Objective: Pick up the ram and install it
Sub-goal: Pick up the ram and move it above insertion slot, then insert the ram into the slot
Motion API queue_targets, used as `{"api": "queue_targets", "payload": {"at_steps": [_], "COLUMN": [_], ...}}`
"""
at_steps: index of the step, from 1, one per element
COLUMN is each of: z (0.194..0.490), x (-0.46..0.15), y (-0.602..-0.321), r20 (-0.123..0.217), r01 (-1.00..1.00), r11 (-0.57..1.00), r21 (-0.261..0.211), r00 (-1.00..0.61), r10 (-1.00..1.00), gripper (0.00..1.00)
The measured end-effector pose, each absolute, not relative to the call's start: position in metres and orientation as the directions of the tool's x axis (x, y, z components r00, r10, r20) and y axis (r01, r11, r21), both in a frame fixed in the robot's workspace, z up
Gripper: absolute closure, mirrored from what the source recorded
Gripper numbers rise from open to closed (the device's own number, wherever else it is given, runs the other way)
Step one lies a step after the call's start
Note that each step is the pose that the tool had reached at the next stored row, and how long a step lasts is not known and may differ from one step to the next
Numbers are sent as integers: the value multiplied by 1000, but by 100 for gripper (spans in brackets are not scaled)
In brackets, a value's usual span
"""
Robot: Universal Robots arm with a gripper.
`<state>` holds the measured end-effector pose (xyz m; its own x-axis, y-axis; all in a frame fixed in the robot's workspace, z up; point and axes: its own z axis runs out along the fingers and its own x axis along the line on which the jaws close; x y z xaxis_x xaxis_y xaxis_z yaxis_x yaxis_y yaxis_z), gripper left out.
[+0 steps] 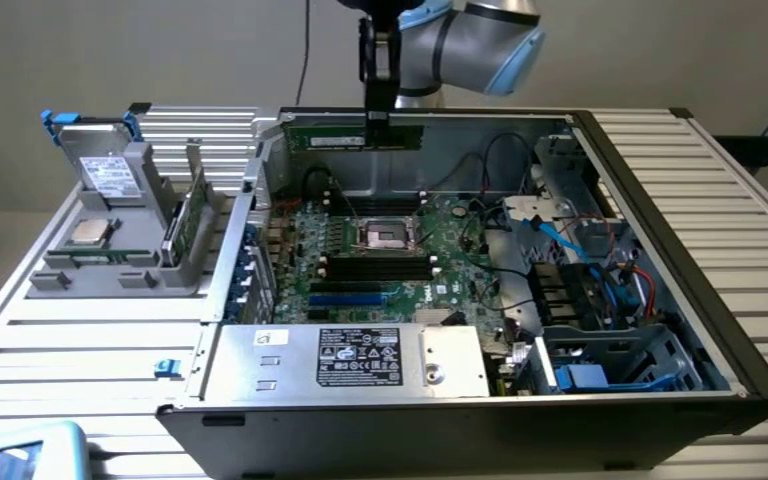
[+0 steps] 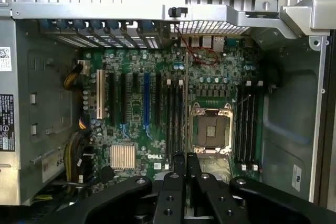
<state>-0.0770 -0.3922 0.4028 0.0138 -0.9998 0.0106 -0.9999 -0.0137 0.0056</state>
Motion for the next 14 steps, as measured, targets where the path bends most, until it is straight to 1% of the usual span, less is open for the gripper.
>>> {"api": "queue_targets", "payload": {"at_steps": [6, 14], "z": [397, 397], "x": [-59, -58], "y": [-384, -383], "r20": [10, 10], "r01": [-1000, -1000], "r11": [-14, -14], "r21": [14, 16], "r00": [14, 14], "r10": [-1000, -1000], "gripper": [87, 87]}}
